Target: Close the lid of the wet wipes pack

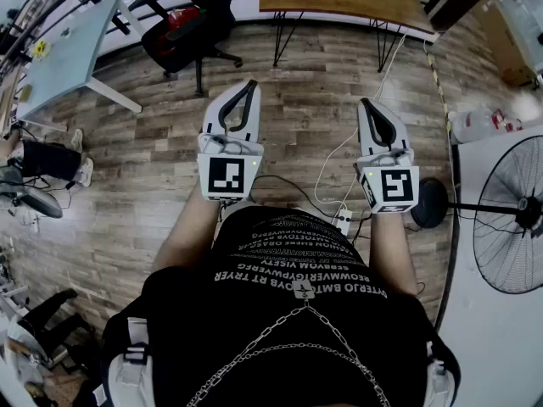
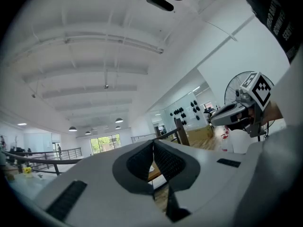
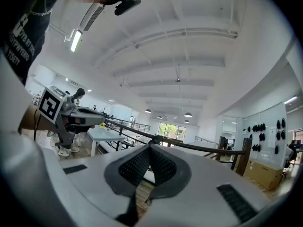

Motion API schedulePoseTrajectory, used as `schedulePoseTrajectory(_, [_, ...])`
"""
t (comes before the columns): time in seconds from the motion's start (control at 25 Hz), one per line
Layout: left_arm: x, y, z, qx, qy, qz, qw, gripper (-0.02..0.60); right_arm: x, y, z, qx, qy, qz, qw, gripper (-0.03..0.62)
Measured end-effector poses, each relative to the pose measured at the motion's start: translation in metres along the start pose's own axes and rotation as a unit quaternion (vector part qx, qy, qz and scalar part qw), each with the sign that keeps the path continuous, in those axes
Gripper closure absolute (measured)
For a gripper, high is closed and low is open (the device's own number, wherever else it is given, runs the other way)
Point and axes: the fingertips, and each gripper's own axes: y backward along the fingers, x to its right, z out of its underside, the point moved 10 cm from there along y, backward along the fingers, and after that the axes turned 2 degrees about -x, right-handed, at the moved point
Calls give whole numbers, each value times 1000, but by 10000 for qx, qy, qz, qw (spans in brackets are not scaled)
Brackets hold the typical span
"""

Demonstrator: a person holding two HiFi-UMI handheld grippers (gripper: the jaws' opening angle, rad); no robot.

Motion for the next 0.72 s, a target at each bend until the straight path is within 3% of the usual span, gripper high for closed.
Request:
schedulePoseTrajectory(0.24, [14, 6, -9, 181, -120, -268, 9994, 554, 6, 14, 3, 29, -11, -11, 10000, 580])
schedulePoseTrajectory(0.72, [13, 0, -1, -161, 458, -110, 9988, 554, 17, 7, 21, -43, -249, -9, 9997, 579])
